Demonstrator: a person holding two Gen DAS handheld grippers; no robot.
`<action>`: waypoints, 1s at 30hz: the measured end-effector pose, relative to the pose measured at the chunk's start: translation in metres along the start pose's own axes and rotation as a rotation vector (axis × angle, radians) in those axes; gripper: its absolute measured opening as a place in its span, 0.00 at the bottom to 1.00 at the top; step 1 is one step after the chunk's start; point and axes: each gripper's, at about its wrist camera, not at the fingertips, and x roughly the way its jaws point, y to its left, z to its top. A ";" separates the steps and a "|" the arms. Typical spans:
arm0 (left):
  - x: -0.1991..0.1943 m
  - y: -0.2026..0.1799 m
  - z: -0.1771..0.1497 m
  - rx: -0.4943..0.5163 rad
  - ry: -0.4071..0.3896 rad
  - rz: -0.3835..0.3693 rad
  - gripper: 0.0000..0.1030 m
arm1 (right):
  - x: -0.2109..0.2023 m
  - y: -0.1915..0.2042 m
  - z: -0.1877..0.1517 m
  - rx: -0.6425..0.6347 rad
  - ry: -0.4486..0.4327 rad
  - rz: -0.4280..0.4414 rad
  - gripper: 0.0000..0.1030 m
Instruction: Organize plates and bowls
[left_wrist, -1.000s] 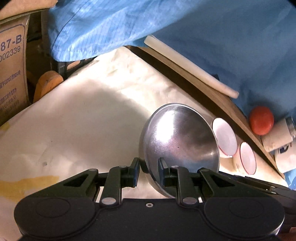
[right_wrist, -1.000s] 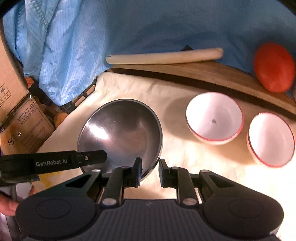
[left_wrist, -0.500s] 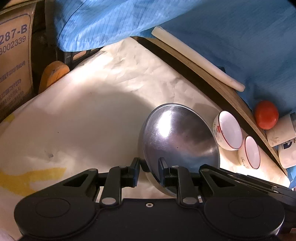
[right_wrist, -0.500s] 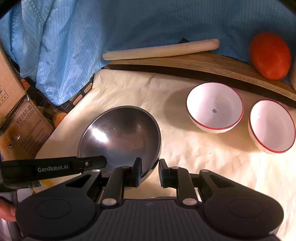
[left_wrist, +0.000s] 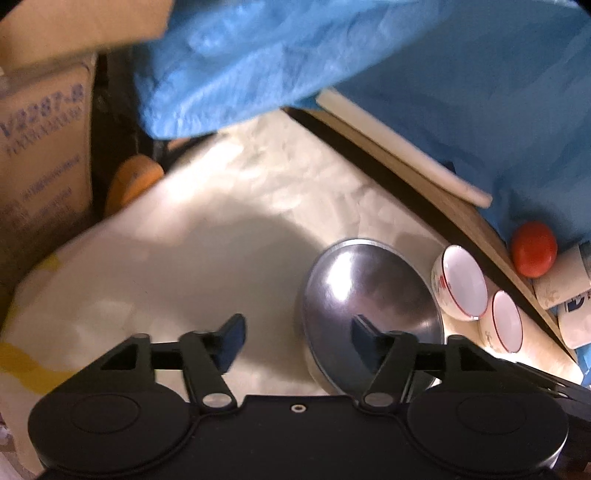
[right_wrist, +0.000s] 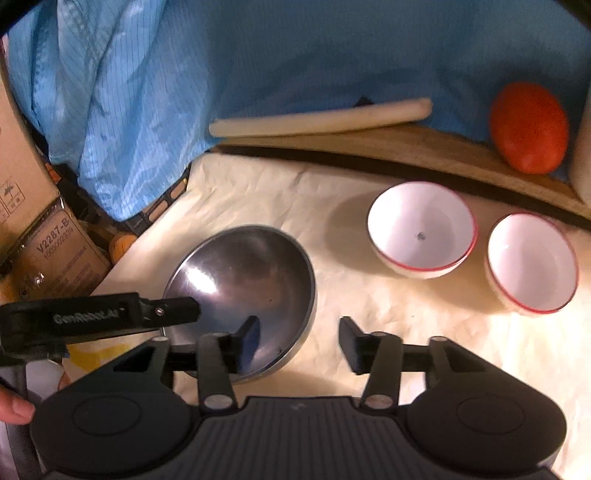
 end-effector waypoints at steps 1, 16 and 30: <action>-0.002 0.000 0.002 0.003 -0.009 0.006 0.73 | -0.003 -0.001 0.000 -0.003 -0.011 -0.005 0.64; 0.005 -0.060 0.018 0.164 -0.048 -0.076 0.99 | -0.053 -0.044 -0.003 0.000 -0.183 -0.131 0.99; 0.046 -0.123 0.041 0.273 -0.018 -0.104 0.99 | -0.051 -0.095 0.016 0.007 -0.194 -0.177 1.00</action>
